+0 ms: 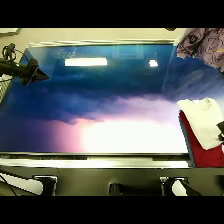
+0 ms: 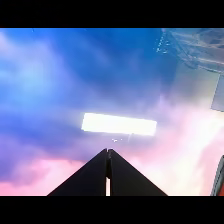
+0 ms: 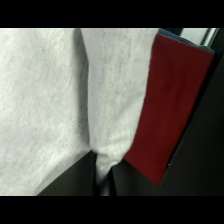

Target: Fold the clothes and pants, and hang the long-sleeved shirts on hangers.

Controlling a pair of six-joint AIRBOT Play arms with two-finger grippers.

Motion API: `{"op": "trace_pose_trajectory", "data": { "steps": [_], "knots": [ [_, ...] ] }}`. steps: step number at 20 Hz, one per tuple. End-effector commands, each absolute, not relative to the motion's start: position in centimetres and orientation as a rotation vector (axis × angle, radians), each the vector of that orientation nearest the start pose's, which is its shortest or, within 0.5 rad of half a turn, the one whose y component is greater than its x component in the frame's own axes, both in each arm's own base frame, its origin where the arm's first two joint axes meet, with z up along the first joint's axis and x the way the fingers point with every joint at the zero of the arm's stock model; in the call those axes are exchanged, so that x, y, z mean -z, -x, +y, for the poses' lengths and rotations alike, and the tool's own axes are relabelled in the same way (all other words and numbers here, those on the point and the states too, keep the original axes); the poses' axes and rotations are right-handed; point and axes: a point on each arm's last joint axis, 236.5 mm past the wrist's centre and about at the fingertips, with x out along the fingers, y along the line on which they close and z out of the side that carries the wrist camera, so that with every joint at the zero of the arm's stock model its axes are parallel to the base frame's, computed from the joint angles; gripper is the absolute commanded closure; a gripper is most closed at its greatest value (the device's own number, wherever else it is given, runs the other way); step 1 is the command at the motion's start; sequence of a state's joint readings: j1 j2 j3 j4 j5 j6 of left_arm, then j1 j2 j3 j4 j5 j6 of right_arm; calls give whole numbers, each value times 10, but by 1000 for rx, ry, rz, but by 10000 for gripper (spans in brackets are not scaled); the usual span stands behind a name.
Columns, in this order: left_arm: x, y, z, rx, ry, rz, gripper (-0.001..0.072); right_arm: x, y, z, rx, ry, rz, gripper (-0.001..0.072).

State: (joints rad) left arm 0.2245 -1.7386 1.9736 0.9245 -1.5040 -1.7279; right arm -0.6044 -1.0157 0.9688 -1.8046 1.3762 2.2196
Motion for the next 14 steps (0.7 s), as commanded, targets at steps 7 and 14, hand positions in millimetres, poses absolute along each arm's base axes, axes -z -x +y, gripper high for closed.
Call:
{"op": "trace_pose_trajectory", "data": {
  "steps": [7,14],
  "knots": [
    [-117,-503,-31,247,711,1189,693,-1,-157,-209,1237,-652,1286,674],
    [-117,-503,-31,247,711,1189,692,-3,-144,-209,1255,-611,1346,672]
  ]
}}
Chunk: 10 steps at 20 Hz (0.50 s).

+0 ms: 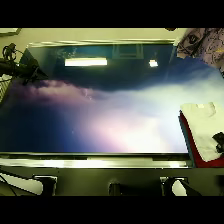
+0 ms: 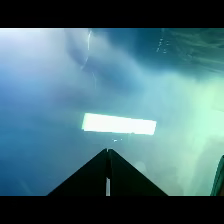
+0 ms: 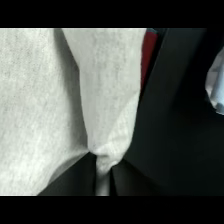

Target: Fold the clothes and pants, and hang the long-sleeved shirts on hangers.

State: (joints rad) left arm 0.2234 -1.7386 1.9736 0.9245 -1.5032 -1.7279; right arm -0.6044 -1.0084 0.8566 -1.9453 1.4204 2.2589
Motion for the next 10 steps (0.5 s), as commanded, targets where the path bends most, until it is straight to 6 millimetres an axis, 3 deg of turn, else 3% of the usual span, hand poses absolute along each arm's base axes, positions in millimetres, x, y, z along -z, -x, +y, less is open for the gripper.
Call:
{"op": "trace_pose_trajectory", "data": {
  "steps": [1,3,5,6,8,10],
  "knots": [
    [-117,-503,-31,247,711,1189,692,-4,-142,-210,1256,-596,1352,602],
    [-117,-503,-32,247,711,1189,692,-6,-137,-212,1260,-566,1373,285],
    [-117,-503,-32,247,711,1189,692,-8,-139,-215,1245,-541,1372,279],
    [-117,-503,-32,247,711,1189,692,-7,-150,-215,1192,-542,1357,283],
    [-117,-503,-31,246,710,1189,692,-6,-200,-199,948,-567,1285,295],
    [-116,-503,-29,237,696,1190,693,-16,-274,-157,614,-551,1163,519]
  ]
}}
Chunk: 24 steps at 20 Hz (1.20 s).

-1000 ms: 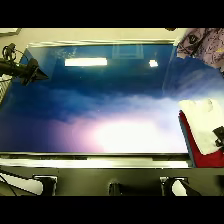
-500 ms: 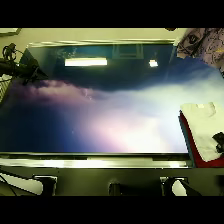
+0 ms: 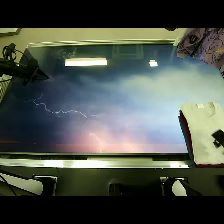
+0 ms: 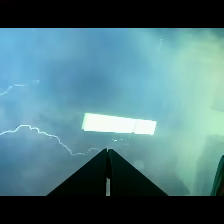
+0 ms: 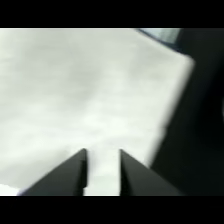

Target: Fold the clothes and pants, and hang the long-sleeved shirts on hangers.

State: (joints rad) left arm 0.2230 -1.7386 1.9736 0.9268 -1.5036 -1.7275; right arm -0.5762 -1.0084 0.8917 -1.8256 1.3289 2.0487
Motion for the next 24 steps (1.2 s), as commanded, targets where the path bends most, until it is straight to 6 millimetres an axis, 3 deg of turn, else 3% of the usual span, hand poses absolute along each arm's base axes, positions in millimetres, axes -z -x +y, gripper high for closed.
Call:
{"op": "trace_pose_trajectory", "data": {
  "steps": [1,3,5,7,10,12,16,24],
  "knots": [
    [-114,-502,-27,238,649,1187,694,-26,-308,-131,476,-503,1098,542],
    [-113,-500,-21,218,487,1170,694,-39,-351,-72,260,-326,1033,632],
    [-122,-501,-19,218,307,1113,695,-46,-374,-1,53,-157,988,674],
    [-131,-496,-18,183,205,1047,695,-51,-383,66,-128,-36,934,674],
    [-130,-466,-27,156,190,977,695,-51,-375,137,-305,60,900,674],
    [-121,-441,-28,140,195,944,695,-49,-367,156,-335,54,914,674],
    [-110,-416,-12,87,126,906,693,-49,-366,160,-325,-1,925,673],
    [-107,-415,-10,82,115,918,690,-49,-366,160,-325,-1,924,673]
  ]
}}
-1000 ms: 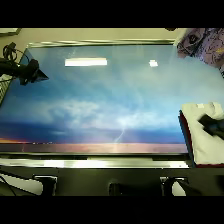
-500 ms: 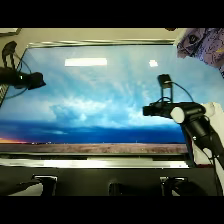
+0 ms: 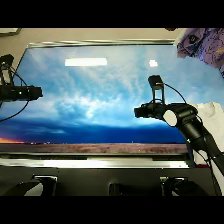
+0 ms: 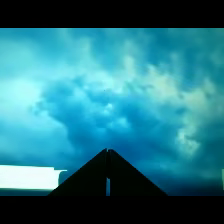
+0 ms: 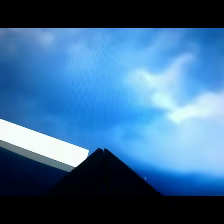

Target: Fold the clothes and pants, and hang the long-sleeved shirts on hangers.

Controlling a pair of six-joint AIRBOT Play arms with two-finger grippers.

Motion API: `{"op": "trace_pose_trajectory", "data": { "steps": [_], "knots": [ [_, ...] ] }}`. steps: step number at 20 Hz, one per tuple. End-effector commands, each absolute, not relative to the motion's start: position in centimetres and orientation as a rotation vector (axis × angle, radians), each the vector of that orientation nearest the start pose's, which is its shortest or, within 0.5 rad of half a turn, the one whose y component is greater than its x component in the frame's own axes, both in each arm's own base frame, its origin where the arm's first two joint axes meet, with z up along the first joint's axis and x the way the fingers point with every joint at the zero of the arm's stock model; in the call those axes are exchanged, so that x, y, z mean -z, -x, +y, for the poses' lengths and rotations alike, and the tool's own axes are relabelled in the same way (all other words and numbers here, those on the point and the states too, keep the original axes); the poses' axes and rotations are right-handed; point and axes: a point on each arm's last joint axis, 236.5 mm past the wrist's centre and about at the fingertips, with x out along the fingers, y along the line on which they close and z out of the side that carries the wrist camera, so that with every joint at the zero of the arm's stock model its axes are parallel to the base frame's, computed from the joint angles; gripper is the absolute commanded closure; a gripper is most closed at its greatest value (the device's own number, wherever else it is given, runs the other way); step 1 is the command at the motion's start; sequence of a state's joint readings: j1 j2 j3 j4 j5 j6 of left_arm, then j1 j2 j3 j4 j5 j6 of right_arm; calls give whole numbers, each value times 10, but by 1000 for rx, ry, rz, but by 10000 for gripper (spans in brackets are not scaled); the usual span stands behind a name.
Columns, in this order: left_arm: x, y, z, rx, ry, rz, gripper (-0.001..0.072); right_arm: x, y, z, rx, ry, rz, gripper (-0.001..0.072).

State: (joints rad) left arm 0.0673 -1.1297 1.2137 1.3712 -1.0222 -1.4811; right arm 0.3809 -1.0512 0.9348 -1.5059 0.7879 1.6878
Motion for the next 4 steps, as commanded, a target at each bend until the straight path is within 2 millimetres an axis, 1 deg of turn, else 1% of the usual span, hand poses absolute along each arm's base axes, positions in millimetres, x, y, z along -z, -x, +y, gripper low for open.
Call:
{"op": "trace_pose_trajectory", "data": {
  "steps": [1,4],
  "knots": [
    [-107,-415,-10,82,115,918,690,-49,-366,160,-325,-1,924,673],
    [-107,-415,-10,82,115,918,690,-49,-366,160,-325,-1,924,673]
  ]
}}
